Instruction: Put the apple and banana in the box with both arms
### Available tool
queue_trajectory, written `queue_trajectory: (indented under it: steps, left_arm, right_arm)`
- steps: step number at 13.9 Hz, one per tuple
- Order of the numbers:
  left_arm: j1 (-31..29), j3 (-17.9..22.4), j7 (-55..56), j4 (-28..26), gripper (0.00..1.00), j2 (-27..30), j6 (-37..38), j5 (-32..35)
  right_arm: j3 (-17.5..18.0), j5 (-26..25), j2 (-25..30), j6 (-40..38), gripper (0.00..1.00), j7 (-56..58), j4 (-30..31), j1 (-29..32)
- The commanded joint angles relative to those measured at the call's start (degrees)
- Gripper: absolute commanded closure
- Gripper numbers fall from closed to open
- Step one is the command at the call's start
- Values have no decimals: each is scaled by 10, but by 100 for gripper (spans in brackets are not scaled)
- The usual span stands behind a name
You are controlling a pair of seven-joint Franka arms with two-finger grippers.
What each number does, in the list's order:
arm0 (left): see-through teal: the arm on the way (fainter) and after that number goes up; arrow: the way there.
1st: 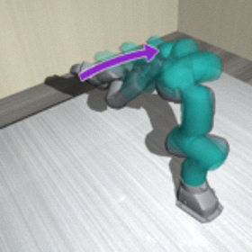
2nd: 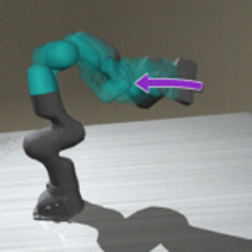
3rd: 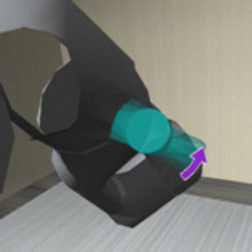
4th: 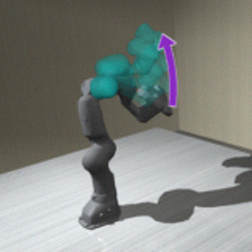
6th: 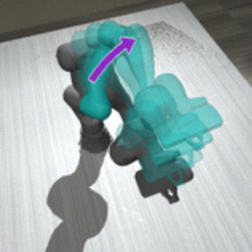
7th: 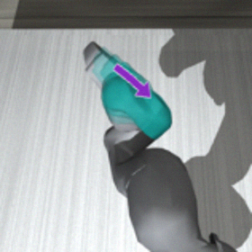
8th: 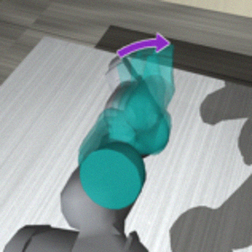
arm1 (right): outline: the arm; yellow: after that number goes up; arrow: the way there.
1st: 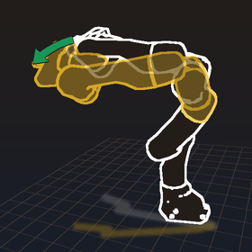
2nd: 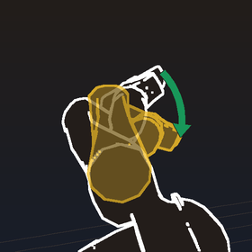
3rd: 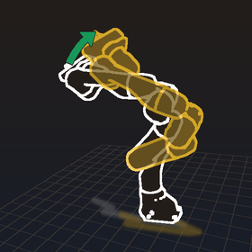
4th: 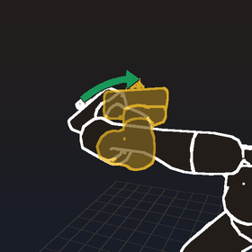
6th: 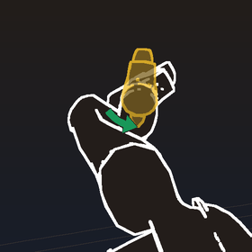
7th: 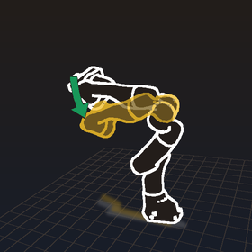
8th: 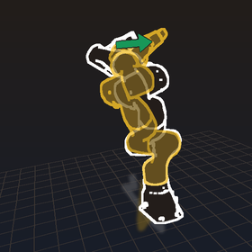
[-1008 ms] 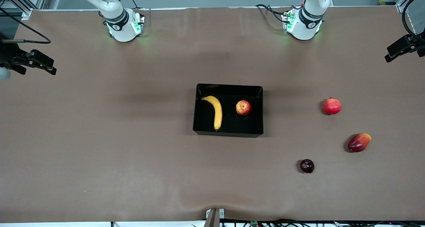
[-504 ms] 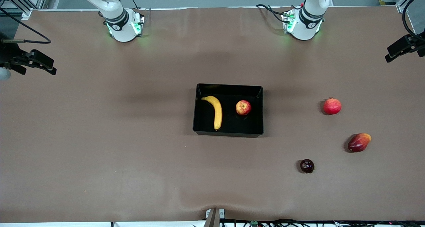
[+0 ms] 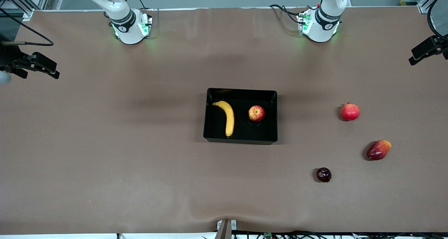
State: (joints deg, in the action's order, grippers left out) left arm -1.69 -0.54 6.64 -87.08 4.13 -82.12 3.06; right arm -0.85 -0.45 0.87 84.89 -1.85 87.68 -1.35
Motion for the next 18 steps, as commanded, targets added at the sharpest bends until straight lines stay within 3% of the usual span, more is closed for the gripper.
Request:
queue_trajectory:
  steps: [1, 18]
  left_arm:
    - [-2, 1, -9, 0, 0, 8, 5, -10]
    - [-2, 1, -15, 5, 0, 4, 17, -7]
  right_arm:
    - [0, 6, 2, -1, 0, 3, -2, 0]
    - [0, 6, 2, 0, 0, 3, -2, -1]
